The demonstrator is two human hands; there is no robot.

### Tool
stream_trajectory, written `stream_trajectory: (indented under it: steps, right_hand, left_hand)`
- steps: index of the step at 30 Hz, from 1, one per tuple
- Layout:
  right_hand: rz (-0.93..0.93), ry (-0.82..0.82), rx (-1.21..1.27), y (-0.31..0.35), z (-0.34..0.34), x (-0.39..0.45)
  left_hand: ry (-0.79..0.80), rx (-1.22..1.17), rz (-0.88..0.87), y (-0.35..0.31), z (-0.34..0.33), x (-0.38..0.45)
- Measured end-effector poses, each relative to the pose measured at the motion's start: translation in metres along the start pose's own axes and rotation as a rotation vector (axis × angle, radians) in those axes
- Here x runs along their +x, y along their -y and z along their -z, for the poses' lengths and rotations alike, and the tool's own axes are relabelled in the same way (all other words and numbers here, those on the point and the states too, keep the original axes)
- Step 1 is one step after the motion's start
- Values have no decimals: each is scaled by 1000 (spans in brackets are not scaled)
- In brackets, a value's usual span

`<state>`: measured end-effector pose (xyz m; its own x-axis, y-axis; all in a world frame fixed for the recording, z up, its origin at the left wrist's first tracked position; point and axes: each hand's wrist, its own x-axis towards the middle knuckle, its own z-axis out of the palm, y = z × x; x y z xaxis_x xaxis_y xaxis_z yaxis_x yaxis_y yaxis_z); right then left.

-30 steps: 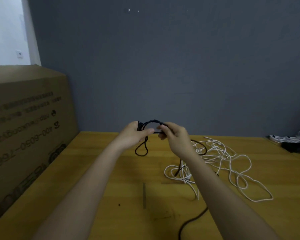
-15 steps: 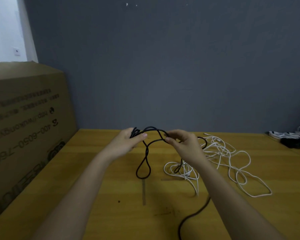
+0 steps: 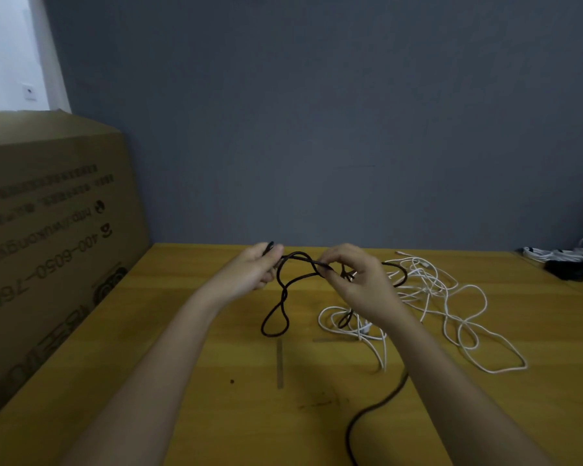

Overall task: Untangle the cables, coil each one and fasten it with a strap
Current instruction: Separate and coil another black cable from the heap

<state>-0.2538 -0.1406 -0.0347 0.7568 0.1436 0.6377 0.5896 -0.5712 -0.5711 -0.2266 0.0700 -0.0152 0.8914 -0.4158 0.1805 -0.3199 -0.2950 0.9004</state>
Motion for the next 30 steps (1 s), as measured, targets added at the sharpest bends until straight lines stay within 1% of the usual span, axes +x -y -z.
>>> stream_trajectory:
  steps: [3,5,7,10,11,14,16,19,22,25,27,30]
  right_hand:
    - [57,34,-160,-5,-1,-4]
    - [99,45,-219,-5,-1,-7]
    - [98,45,-164,1,-2,-12]
    - [34,25,-66,9,-6,-16]
    - [33,23,-79,10,-8,-17]
    - [120,35,-228,9,-14,-16]
    - [109,60,-220,9,-16,-14]
    - [58,154,-148,12,-18,-10]
    - [79,274,-220,17,-20,-3]
    - [112,383,-271,22,-25,1]
    - [105,381,-354,24,-29,0]
    - [85,292,-474,24,-34,-3]
  left_hand:
    - [-21,170,-49,4,3,2]
    - [-40,243,-62,7,0,2]
    - [-64,291,-87,9,-5,0]
    - [-74,350,-111,8,-11,-3]
    - [-70,342,-102,8,-12,-4]
    - [-31,271,-55,8,-14,-6]
    - [6,245,-35,7,-17,-7]
    - [51,219,-4,5,-20,-9]
    - [77,193,17,4,-22,-8]
    - [70,181,18,5,-23,-8]
    - [37,202,32,6,-25,-7]
    - [-6,236,14,10,-25,-4]
